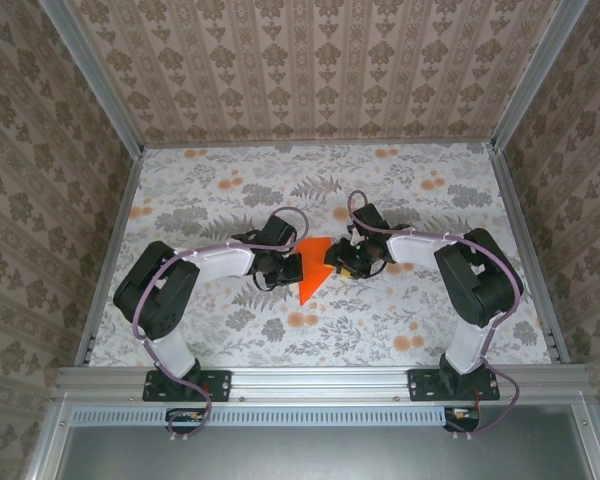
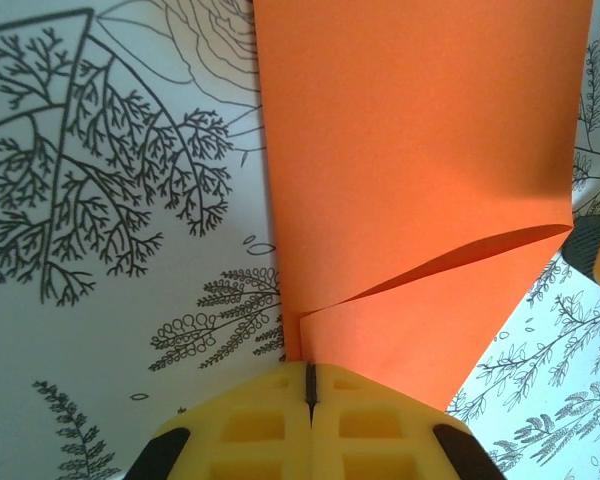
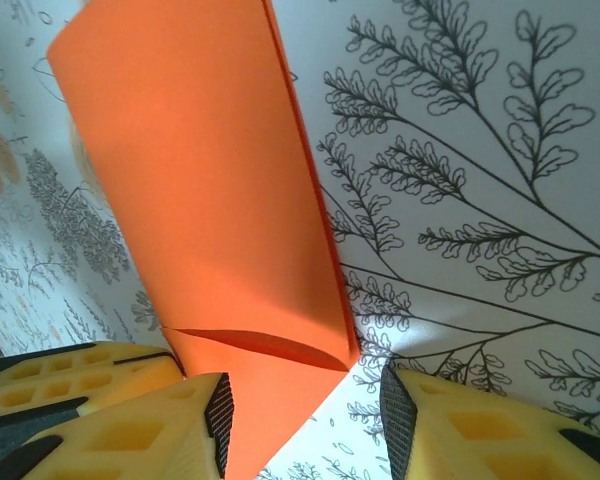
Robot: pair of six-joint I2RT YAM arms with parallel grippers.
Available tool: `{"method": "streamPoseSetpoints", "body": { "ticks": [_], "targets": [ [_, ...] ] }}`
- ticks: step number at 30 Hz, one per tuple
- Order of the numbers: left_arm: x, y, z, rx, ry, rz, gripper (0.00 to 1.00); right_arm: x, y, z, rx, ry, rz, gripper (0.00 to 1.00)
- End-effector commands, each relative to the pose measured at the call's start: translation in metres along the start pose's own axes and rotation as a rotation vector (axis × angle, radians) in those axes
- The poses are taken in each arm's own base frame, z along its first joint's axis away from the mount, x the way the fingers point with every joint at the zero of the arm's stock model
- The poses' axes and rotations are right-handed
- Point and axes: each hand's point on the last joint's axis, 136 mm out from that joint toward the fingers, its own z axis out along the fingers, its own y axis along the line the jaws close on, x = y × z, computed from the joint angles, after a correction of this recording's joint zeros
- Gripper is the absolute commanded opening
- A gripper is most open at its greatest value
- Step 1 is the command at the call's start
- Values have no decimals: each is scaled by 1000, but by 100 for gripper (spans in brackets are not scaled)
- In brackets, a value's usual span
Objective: Fold a paper plane with a square sheet of paper (pick it up from the middle)
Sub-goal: Fourth fold the wing at the center of the table.
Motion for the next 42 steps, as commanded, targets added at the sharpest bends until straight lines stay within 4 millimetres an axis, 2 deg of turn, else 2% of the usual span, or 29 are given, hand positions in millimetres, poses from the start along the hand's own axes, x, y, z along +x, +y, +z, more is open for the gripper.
{"method": "streamPoseSetpoints", "body": {
  "ticks": [1, 16, 27, 34, 40, 42],
  "targets": [
    [6, 12, 6, -39, 24, -19, 0, -1, 9, 2, -27, 25, -16, 46],
    [7, 12, 6, -37, 29, -20, 0, 0, 20, 5, -79, 41, -31, 38],
    [5, 10, 5, -34, 25, -18, 0, 10, 37, 10, -202, 84, -71, 33],
    [3, 9, 2, -35, 20, -17, 0, 13, 34, 15, -199, 104, -87, 29],
    [-3, 4, -7, -25, 3, -13, 0, 15, 28, 16, -174, 111, -103, 22],
    [-7, 0, -15, -11, -10, -12, 0, 14, 29, 13, -165, 110, -111, 13]
  ]
}}
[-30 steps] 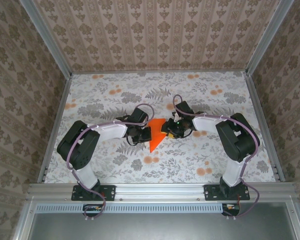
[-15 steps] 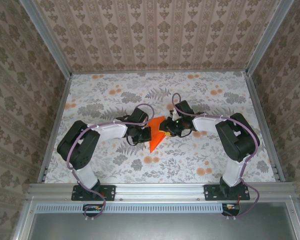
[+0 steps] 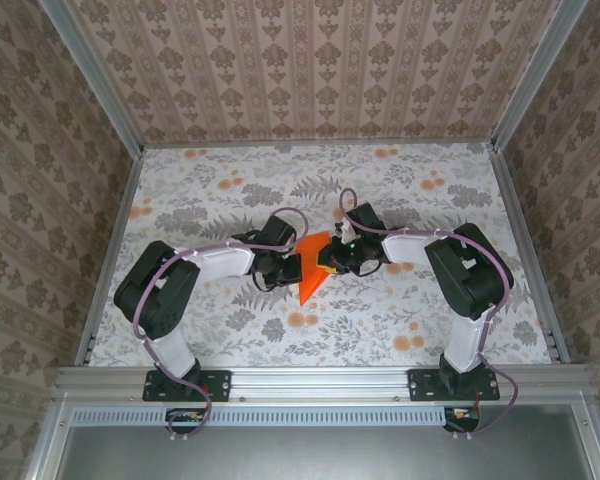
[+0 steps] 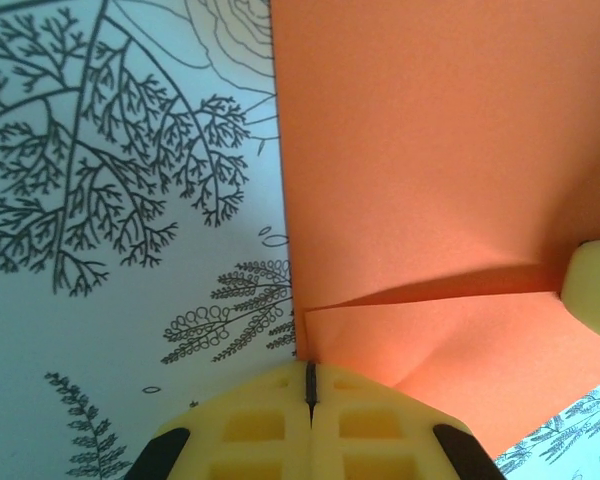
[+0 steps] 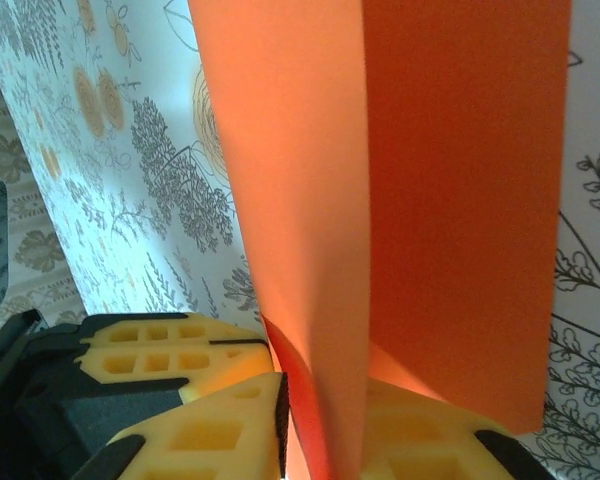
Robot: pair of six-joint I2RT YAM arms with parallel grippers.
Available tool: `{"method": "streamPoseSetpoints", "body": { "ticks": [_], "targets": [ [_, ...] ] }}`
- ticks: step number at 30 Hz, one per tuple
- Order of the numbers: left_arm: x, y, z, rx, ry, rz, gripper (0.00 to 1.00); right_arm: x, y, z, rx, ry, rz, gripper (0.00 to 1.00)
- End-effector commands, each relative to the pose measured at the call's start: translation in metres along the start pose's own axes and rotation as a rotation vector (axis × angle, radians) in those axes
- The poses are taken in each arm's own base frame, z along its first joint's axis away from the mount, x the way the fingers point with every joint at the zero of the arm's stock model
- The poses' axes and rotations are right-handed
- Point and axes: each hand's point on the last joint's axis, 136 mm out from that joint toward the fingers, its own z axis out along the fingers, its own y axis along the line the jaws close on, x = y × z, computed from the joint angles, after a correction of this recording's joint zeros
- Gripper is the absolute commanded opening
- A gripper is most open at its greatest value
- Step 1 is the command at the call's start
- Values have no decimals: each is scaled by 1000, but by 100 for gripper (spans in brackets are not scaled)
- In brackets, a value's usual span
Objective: Fold a paper plane with a square sheet of paper (pick it up from the middle)
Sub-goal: Fourth fold the wing at the center of the table.
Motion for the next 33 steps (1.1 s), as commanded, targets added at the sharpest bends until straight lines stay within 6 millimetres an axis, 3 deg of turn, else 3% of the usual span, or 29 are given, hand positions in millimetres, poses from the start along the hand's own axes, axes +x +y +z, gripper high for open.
{"method": "streamPoseSetpoints", "body": {
  "ticks": [1, 5, 12, 20, 24, 27, 33],
  "targets": [
    [-11, -6, -18, 9, -30, 1, 0, 8, -3, 0, 19, 34, -14, 11],
    [-25, -12, -46, 36, -91, 1, 7, -1, 6, -16, 52, -28, -52, 4],
    [-48, -14, -103, 91, -241, 5, 50, -17, 37, -66, 109, -174, -145, 0],
    [-59, -27, -145, 162, -377, 124, 86, -24, 63, -106, 103, -293, -105, 0],
    [-62, -39, -153, 207, -429, 232, 97, -27, 57, -111, 132, -330, -1, 0],
    [-64, -50, -154, 251, -471, 309, 100, -29, 43, -108, 169, -345, 97, 0],
    [-56, -70, -131, 267, -529, 504, 100, -25, 3, -83, 240, -325, 286, 0]
  ]
}}
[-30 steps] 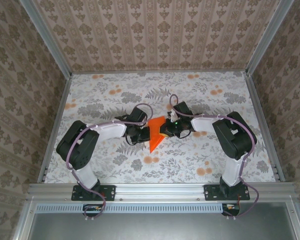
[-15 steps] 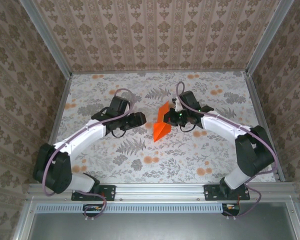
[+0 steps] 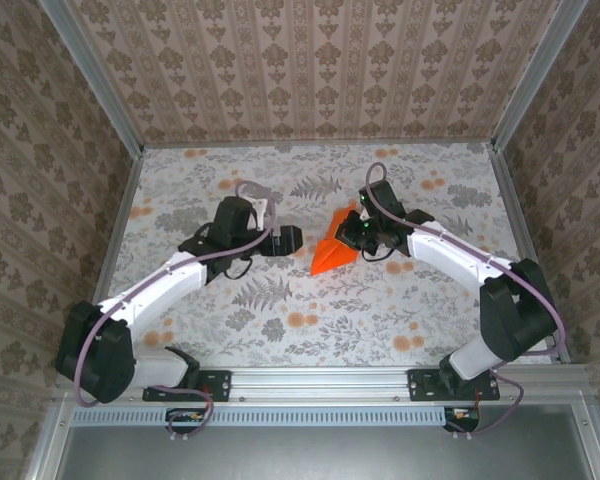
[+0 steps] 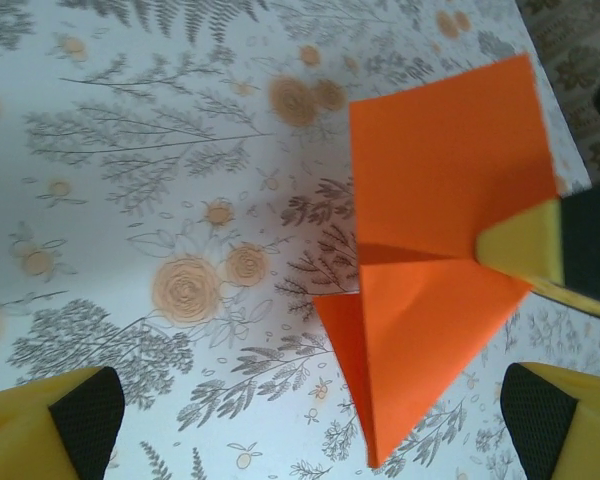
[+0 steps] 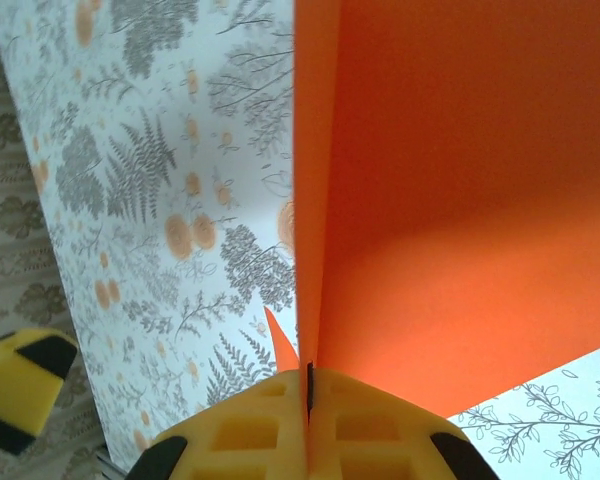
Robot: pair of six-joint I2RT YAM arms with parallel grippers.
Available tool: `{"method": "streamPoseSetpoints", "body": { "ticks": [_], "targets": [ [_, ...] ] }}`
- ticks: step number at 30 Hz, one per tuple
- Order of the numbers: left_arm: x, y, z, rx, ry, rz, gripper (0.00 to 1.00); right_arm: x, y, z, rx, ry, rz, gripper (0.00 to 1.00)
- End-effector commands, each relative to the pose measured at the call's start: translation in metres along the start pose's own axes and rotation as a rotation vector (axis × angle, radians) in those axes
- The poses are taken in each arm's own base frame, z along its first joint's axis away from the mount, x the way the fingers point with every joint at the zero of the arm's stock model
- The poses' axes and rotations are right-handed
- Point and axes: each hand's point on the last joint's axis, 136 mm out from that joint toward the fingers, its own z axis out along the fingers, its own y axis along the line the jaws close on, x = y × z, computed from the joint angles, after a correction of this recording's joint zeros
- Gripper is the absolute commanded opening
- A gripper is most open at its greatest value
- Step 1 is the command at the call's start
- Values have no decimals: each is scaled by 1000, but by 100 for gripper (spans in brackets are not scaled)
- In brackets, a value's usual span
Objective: Fold a paper plane with a square sheet of paper (pick it up from the middle)
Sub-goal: Fourth fold the wing at the center of the table.
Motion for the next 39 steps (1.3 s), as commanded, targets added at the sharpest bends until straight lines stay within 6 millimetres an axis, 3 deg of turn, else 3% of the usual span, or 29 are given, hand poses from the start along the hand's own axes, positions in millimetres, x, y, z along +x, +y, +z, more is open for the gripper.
{"method": "streamPoseSetpoints", "body": {
  "ticks": [1, 6, 13, 22, 29, 39],
  "targets": [
    [-3, -20, 12, 57, -69, 191, 100, 8, -40, 21, 128, 13, 166, 0],
    [18, -27, 40, 67, -48, 315, 99, 14, -62, 36, 187, 27, 274, 0],
    [49, -24, 76, 60, 19, 433, 95, 22, -81, 37, 254, 54, 344, 0],
    [75, -35, 100, 110, 17, 598, 92, 23, -84, 35, 245, 84, 426, 1],
    [94, -42, 117, 180, 58, 698, 80, 27, -83, 32, 248, 107, 449, 1],
    [96, -38, 132, 172, 60, 733, 54, 30, -81, 33, 247, 133, 452, 7]
  ]
}}
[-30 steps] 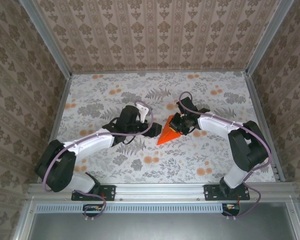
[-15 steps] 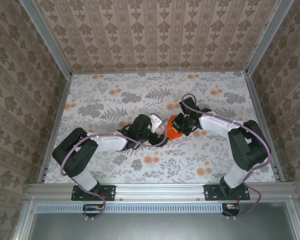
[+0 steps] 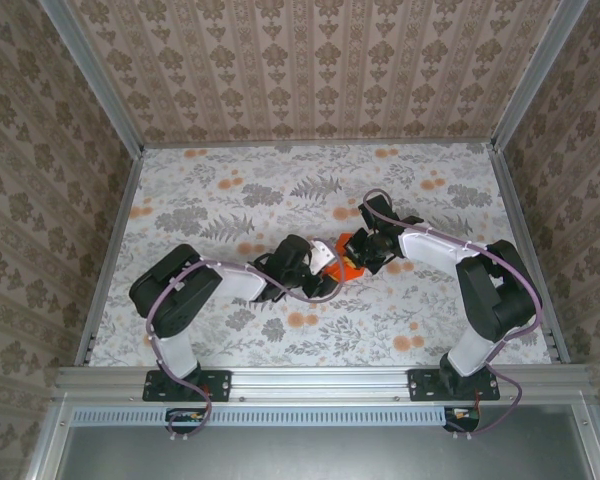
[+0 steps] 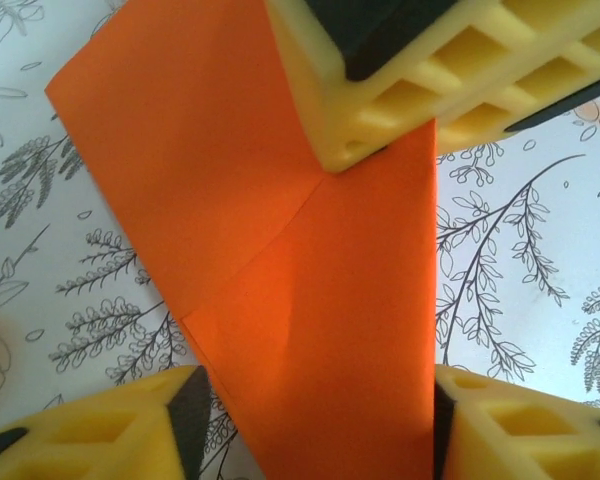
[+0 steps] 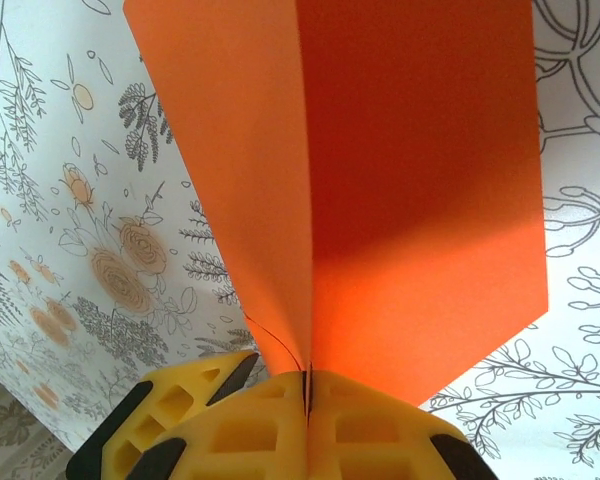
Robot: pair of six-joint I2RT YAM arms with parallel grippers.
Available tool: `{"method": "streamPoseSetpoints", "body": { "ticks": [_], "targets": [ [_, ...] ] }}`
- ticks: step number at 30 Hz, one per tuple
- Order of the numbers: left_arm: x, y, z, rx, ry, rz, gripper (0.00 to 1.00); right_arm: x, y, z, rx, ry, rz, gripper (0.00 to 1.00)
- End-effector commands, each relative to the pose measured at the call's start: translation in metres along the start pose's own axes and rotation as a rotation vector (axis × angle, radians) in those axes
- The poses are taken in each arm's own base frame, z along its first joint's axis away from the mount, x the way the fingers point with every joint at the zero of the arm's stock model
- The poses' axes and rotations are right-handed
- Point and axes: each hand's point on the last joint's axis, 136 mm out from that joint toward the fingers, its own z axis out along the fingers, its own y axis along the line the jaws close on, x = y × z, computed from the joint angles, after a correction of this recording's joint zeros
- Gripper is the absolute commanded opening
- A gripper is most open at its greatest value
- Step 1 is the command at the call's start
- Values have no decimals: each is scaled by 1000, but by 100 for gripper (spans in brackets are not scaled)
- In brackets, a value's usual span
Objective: Fold a paper plane with a square sheet of paper (pick it up from the middle)
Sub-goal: Fourth fold the wing at the center of the table.
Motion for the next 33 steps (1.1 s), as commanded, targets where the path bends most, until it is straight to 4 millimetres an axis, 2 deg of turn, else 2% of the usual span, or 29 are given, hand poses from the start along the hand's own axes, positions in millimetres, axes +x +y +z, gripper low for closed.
{"method": "streamPoseSetpoints", "body": {
  "ticks": [1, 6, 13, 17, 20, 28, 33],
  "targets": [
    [-19, -1, 3, 4, -51, 48, 52, 6, -12, 1, 53, 43, 81, 7],
    [-18, -2, 4, 9, -49, 39, 42, 6, -11, 1, 50, 48, 73, 13],
    [-15, -5, 5, 25, -40, 35, 33, 6, -9, -1, 47, 57, 62, 19],
    [-13, -5, 5, 30, -30, 34, 32, 4, -9, -3, 46, 59, 60, 19],
    [-14, -8, 4, 42, -32, 32, 33, 4, -9, -2, 48, 66, 59, 15],
    [-32, -17, -4, 89, -75, 27, 40, 6, -12, 4, 57, 83, 55, 11],
    [-30, -16, -2, 86, -65, 26, 37, 7, -11, 5, 58, 95, 51, 11]
  ]
}}
